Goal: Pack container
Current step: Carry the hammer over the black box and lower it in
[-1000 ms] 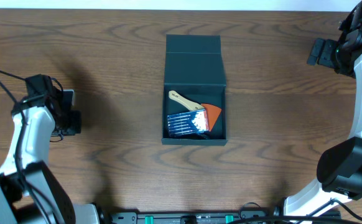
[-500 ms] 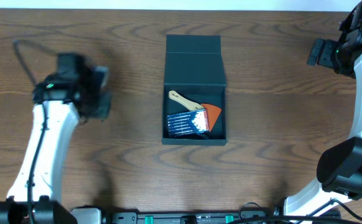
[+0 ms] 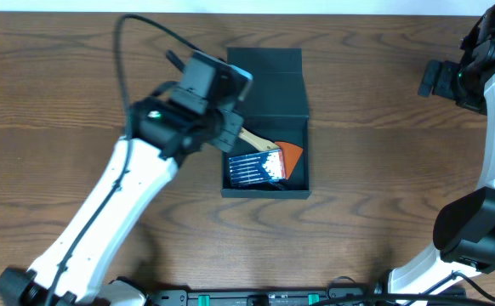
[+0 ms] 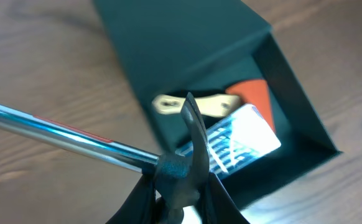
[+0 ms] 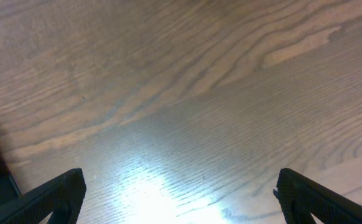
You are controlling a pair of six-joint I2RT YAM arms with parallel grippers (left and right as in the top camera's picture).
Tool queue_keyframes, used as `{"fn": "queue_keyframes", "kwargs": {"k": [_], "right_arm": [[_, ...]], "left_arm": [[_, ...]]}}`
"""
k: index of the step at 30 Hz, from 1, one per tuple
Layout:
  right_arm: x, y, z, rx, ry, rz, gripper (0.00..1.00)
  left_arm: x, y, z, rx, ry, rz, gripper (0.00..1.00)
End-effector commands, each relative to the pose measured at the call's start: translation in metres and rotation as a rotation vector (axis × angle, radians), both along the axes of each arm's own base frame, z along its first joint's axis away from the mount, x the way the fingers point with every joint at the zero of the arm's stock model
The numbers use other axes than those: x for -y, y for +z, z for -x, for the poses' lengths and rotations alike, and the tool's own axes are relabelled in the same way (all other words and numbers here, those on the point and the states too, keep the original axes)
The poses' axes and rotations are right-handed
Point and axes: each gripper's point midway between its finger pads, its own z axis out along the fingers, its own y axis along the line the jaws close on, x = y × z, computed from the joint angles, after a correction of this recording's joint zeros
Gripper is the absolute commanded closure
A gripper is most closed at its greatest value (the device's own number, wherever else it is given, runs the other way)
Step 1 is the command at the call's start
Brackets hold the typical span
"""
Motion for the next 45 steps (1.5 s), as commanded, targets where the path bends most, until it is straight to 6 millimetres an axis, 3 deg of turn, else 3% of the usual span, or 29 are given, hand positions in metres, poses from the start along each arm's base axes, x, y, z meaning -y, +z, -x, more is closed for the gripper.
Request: {"fn": "queue_keyframes", "kwargs": {"k": [1,11,23,28,36,45], "right_arm": [[0.003,-0.006,0.004,-0.026,0.001,0.001,0.01],[0.002,-0.007,0.007,-0.040,0.001,-0.003,0.01],[0.000,-0.009,0.012,-0.063,0.001,-0.010,0.01],[0.000,-0.009,0.012,-0.063,0.001,-0.010,0.01],[0.000,-0.009,0.012,-0.063,0.001,-0.010,0.01],[0.000,-0.009,0.012,-0.064,0.001,-0.009,0.01]], "left_arm": [[0.022,-0.015,0.000,-0.052,0.044,0.017,0.94],[0.080,-0.061,0.022,-0.173,0.059,0.022,0.94],[0.089,-0.083,0.017,-0.217,0.229,0.041,0.94],[0.096,-0.095,0.016,-0.223,0.219,0.032,0.94],[0.113,-0.124,0.032,-0.259,0.159,-0.029,0.94],[0.119,-0.142,0.041,-0.287,0.142,-0.067,0.94]]}}
